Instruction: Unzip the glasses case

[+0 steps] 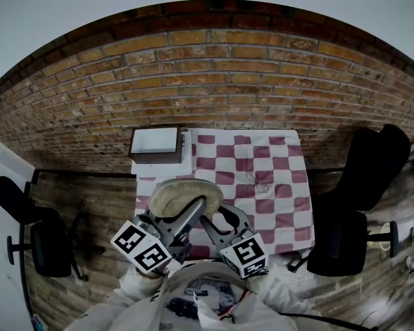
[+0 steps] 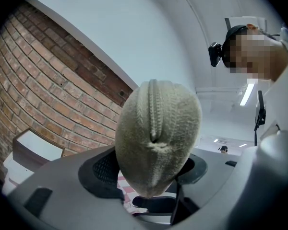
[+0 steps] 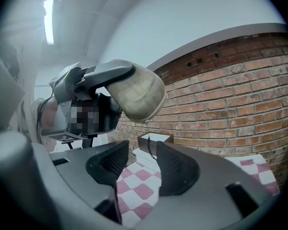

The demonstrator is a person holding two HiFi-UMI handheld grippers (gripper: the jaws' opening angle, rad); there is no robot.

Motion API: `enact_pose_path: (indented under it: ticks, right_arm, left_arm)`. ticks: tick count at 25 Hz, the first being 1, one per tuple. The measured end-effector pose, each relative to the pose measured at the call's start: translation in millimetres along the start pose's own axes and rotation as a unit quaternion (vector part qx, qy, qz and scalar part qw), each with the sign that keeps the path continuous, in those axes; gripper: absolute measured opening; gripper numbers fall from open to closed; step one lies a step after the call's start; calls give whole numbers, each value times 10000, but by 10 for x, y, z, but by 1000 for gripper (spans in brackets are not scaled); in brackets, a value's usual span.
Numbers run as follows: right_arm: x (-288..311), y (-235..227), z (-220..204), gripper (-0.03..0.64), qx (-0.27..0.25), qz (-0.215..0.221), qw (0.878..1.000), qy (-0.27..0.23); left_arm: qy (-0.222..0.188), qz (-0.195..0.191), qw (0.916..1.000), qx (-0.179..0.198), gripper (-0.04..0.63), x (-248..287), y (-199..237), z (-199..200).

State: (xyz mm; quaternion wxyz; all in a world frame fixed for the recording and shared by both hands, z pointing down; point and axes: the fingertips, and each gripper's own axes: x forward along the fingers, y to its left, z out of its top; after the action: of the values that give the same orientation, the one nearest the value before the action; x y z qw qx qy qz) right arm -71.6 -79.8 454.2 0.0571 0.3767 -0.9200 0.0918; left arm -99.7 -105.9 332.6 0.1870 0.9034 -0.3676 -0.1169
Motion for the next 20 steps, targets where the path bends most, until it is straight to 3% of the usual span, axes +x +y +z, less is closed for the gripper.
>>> enact_pose_path:
  ticks: [9, 20]
  right_arm:
    - [-18, -16, 25, 116, 62, 73, 9999, -46]
    - [-19, -34, 30, 67, 74, 95, 9999, -47]
  left_arm:
    - [-24, 30, 9999, -122, 288, 47, 33, -43]
    - [-44, 7, 9998, -219, 288, 83, 46, -66]
